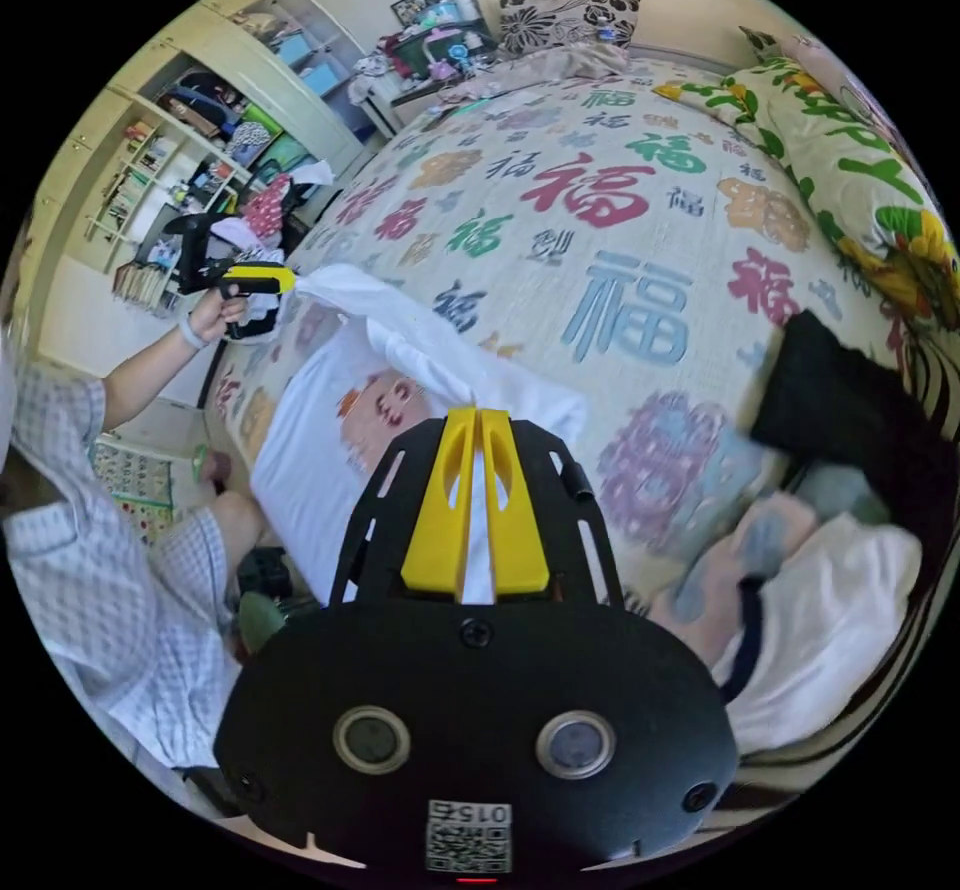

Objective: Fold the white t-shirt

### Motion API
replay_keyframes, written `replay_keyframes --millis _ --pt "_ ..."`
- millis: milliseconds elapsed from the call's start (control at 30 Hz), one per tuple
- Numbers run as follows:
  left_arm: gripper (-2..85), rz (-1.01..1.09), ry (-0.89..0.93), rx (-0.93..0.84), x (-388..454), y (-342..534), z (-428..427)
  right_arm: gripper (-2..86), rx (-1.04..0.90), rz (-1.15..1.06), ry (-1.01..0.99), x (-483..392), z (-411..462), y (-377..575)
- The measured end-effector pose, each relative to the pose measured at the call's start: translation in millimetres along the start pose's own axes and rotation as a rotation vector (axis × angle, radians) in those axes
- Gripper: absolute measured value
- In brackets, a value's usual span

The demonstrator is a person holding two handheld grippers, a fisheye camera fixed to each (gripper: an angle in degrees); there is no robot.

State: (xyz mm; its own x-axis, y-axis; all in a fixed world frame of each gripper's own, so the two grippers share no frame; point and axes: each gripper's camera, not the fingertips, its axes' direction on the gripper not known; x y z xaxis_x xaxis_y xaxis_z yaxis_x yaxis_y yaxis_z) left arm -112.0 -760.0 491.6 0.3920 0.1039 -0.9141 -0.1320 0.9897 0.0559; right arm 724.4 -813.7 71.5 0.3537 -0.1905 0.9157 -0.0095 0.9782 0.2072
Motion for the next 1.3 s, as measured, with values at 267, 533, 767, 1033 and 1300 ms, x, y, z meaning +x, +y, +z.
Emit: replay_keyframes --millis 267,533,767,1033,1300 --pt "-0.5 -0.159 0.105 -0.194 82.9 194.0 3.3 -0.9 -0.174 -0.030 -0.140 -108.1 33.9 184.6" --pt "-0.5 -0.094 0.043 -0.295 128.5 308.5 26.5 -0.8 -0.324 -0.142 -0.023 -156.1 92.1 269.6" --pt "-0.5 0.005 0.026 -0.245 151.7 361.7 29.4 -0.6 -0.310 -0.237 0.158 -181.6 105.9 307.3" --pt "3.8 -0.022 -0.040 -0.402 166.1 399.1 37.4 3.1 -0.396 -0.164 0.142 -181.0 126.6 325.7" --pt "7.9 -0.251 -0.085 -0.160 116.5 409.9 -29.1 6.2 0.041 0.231 0.061 -98.7 67.8 297.1"
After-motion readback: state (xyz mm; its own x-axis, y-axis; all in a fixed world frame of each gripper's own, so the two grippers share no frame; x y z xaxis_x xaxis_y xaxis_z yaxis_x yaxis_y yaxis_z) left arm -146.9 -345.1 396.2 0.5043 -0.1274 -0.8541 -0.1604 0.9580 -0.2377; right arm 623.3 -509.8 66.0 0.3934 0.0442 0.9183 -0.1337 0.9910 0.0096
